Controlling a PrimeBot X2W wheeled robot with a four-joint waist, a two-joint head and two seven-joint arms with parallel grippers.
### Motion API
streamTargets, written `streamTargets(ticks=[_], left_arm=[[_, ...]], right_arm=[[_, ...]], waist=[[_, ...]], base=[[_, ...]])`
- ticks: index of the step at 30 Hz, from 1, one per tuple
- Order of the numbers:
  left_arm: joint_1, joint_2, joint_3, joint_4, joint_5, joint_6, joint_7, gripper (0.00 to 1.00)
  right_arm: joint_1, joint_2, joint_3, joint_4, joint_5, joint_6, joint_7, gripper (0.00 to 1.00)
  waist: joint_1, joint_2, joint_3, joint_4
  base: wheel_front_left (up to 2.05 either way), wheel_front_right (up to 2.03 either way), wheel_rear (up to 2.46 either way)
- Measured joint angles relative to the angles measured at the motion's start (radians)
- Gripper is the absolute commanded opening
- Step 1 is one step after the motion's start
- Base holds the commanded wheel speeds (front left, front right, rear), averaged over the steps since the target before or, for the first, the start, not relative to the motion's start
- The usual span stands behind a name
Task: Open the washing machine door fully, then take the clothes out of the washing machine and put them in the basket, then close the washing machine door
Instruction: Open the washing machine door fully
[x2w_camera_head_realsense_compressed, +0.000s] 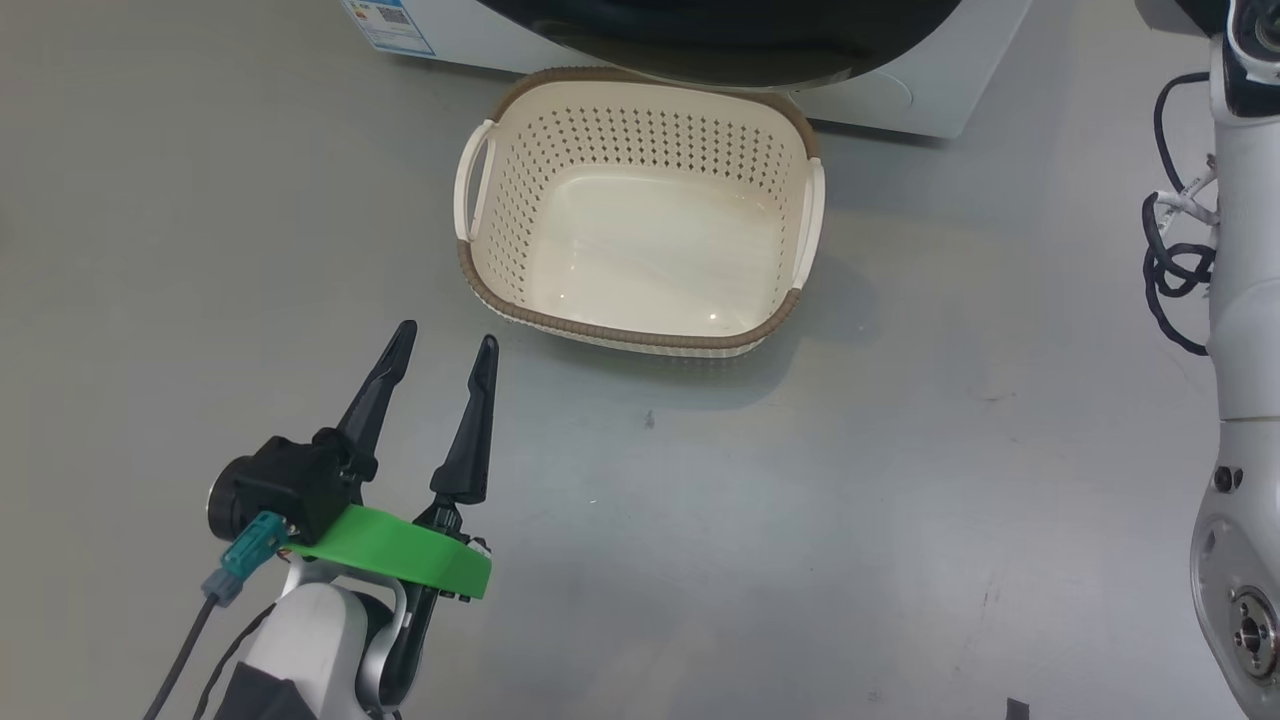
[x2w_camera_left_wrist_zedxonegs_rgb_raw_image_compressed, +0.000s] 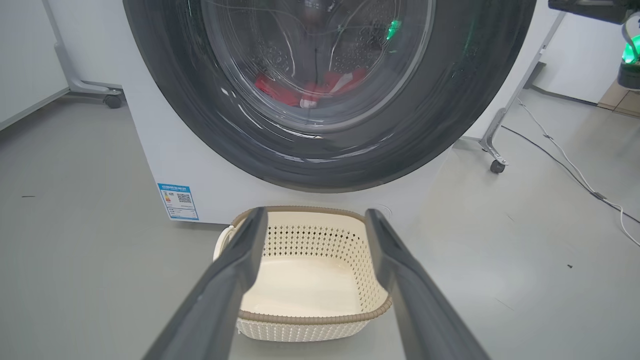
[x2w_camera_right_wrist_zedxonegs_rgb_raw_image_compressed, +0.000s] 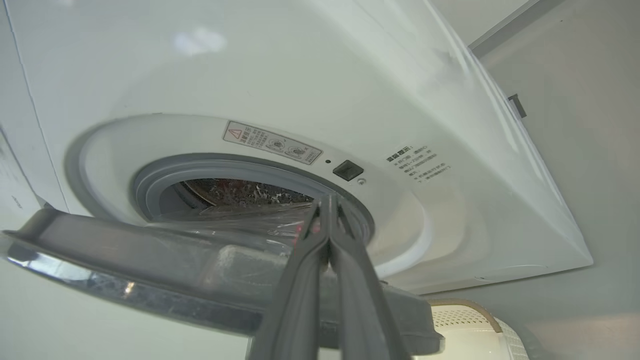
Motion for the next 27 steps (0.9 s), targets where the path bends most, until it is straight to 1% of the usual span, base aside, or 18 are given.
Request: streamTargets(ticks=[2,3,10,16,22,25,27], left_arm=[[0.000,0.000,-0.001,0.001,-0.003,0.000,0.000,1.00],[-0.001,0.000,-0.001,0.001,-0.004,0.000,0.000,1.00],[-0.011,0.000,-0.013,0.006,-0.022,0.000,0.000,1.00],[-0.011,-0.001,-0.007,0.008,-0.023,0.000,0.000,1.00],[-0.011,-0.001,-0.005,0.009,-0.033,0.000,0.000,1.00],[-0.011,-0.001,-0.007,0.010,-0.045,0.000,0.000,1.00],[-0.011,-0.001,-0.007,0.010,-0.045,0.000,0.000,1.00]], right_arm=[[-0.020,0.010,-0.005,0.011,0.026,-0.002,0.021,0.00],[-0.029,0.014,-0.007,0.016,0.037,-0.009,0.032,0.00],[-0.085,0.016,-0.008,0.057,0.067,-0.010,0.089,0.00],[-0.096,0.039,-0.035,0.104,0.142,-0.029,0.139,0.00],[-0.127,0.038,-0.075,0.135,0.200,-0.045,0.172,0.00],[-0.133,0.038,-0.084,0.154,0.207,-0.046,0.184,0.00],[-0.135,0.036,-0.085,0.169,0.212,-0.054,0.197,0.00]], waist=[[0.0000,0.0000,0.004,0.009],[0.0000,0.0000,0.006,0.013],[0.0000,0.0000,0.015,0.043],[0.0000,0.0000,0.013,0.057],[0.0000,0.0000,0.010,0.064],[0.0000,0.0000,0.009,0.069],[0.0000,0.0000,0.008,0.072]], base=[[0.00,0.00,0.00],[0.00,0.00,0.00],[0.00,0.00,0.00],[0.00,0.00,0.00],[0.00,0.00,0.00],[0.00,0.00,0.00],[0.00,0.00,0.00]])
